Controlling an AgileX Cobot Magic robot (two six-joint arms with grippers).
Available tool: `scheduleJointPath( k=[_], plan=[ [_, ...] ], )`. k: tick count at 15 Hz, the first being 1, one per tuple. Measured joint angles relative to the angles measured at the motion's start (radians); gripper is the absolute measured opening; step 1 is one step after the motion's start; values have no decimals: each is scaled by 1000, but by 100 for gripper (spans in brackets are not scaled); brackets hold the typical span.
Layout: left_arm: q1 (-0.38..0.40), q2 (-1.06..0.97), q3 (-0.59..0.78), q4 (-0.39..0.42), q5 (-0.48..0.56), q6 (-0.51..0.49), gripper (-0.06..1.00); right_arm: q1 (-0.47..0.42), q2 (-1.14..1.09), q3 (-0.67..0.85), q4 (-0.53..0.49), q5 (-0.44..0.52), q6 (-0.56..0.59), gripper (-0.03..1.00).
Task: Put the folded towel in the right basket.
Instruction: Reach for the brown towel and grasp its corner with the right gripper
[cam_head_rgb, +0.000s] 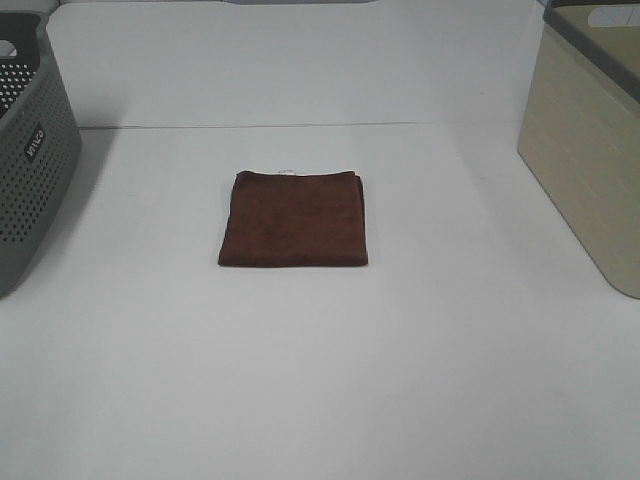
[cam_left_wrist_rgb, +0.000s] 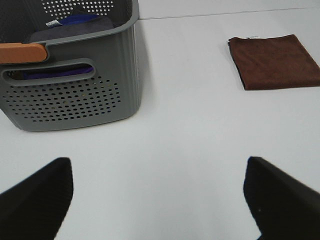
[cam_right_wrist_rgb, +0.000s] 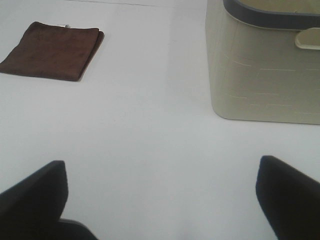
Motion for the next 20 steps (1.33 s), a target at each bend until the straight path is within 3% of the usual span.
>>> scheduleJointPath(
  k=[20],
  plan=[
    [0, 0, 0, 0, 0, 0, 88, 0, 0, 0, 0, 0, 0, 96]
  ],
)
